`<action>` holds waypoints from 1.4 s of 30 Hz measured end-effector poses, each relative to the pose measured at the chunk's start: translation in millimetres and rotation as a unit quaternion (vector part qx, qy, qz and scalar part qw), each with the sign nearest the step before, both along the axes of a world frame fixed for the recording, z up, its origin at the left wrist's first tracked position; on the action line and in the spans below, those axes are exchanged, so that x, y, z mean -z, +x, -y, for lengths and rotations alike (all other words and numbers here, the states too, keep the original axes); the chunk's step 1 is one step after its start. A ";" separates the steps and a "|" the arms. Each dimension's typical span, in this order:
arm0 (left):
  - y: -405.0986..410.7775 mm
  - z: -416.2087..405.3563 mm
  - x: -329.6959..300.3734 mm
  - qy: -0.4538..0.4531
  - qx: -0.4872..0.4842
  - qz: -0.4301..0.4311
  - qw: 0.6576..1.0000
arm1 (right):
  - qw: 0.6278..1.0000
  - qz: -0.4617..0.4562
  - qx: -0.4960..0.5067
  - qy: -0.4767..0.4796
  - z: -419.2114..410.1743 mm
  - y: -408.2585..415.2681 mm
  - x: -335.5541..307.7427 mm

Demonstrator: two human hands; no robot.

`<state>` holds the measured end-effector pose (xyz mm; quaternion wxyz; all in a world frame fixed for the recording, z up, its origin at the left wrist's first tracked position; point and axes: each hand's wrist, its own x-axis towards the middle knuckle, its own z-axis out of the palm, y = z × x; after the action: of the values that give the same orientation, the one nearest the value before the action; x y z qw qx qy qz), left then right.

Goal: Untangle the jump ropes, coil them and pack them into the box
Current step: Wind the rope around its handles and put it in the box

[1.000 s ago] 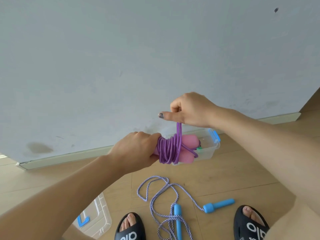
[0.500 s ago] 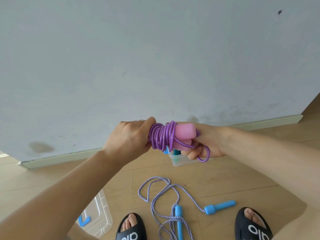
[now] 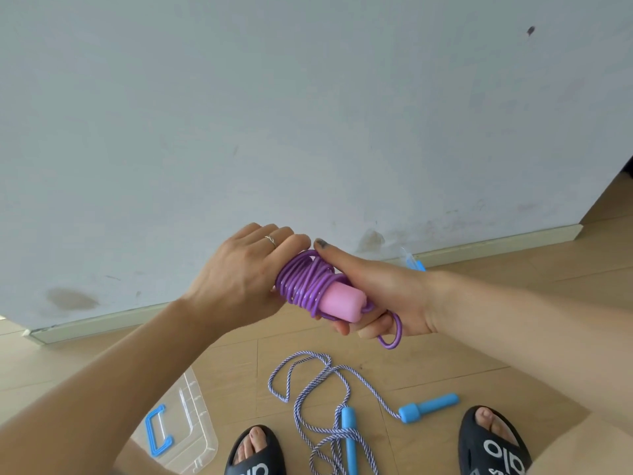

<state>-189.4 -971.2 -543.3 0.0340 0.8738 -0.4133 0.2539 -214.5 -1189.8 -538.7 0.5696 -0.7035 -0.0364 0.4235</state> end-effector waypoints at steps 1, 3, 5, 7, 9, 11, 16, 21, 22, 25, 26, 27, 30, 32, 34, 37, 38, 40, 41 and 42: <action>-3.0 1.7 -1.6 0.016 -0.012 -0.040 0.999 | 1.000 0.016 0.008 -0.010 -2.4 2.9 3.8; -10.2 4.5 -4.2 0.003 -0.027 -0.137 0.990 | 0.998 0.039 0.043 -0.023 -6.2 5.5 4.2; -18.3 8.3 -5.0 -0.036 -0.018 -0.215 0.976 | 0.997 0.053 0.052 -0.034 -10.5 3.7 2.4; -21.8 15.9 -3.8 -0.036 -0.009 -0.209 0.977 | 0.998 0.030 0.051 -0.021 -8.4 4.1 3.3; -18.9 20.2 -2.2 -0.036 -0.009 -0.176 0.984 | 0.999 -0.010 0.039 0.014 -7.0 5.1 2.3; -15.7 21.1 -2.7 -0.059 -0.004 -0.159 0.985 | 0.997 -0.055 0.007 0.059 -4.2 9.0 1.3; -14.3 22.5 -1.8 -0.212 -0.057 -0.320 0.922 | 0.987 -0.105 0.005 0.121 -0.6 13.6 -4.0; -15.4 39.7 1.5 -0.424 -0.084 -0.566 0.703 | 0.982 0.036 0.177 0.052 -9.3 14.5 5.4; -12.0 42.3 2.4 -0.443 -0.105 -0.590 0.667 | 0.975 0.067 0.209 0.040 -12.8 13.5 8.1; -0.5 41.8 2.2 -0.459 -0.170 -0.618 0.615 | 0.955 0.137 0.261 0.019 -26.9 7.1 14.2; 2.0 38.6 2.1 -0.462 -0.184 -0.622 0.605 | 0.949 0.162 0.270 0.016 -30.8 5.0 15.7; 4.2 35.7 2.2 -0.463 -0.192 -0.627 0.596 | 0.943 0.185 0.276 0.014 -33.4 3.2 16.8; 8.6 28.5 2.5 -0.459 -0.196 -0.642 0.582 | 0.938 0.210 0.272 0.041 -34.8 -1.7 13.4; 12.0 24.3 3.8 -0.462 -0.202 -0.641 0.579 | 0.944 0.195 0.256 0.078 -33.8 -5.9 8.2; 14.4 19.8 5.0 -0.459 -0.217 -0.632 0.586 | 0.946 0.208 0.233 0.083 -32.7 -9.3 2.6; 13.7 15.9 7.4 -0.446 -0.225 -0.630 0.594 | 0.942 0.263 0.202 0.060 -29.6 -9.0 -3.6; 12.8 16.5 7.8 -0.439 -0.222 -0.633 0.598 | 0.939 0.285 0.186 0.045 -28.1 -7.8 -5.8; 10.7 20.1 8.0 -0.427 -0.212 -0.637 0.606 | 0.927 0.349 0.134 -0.013 -24.5 -5.6 -9.1; 9.5 22.4 7.8 -0.422 -0.209 -0.637 0.610 | 0.915 0.386 0.107 -0.052 -23.0 -4.5 -10.2; 8.5 24.3 7.7 -0.419 -0.207 -0.635 0.615 | 0.899 0.419 0.087 -0.090 -21.4 -3.4 -10.8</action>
<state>-181.0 -995.4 -551.0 0.5966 0.7702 0.0544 -0.2186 -217.9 -1168.4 -527.9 0.4706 -0.8645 -0.1719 0.0397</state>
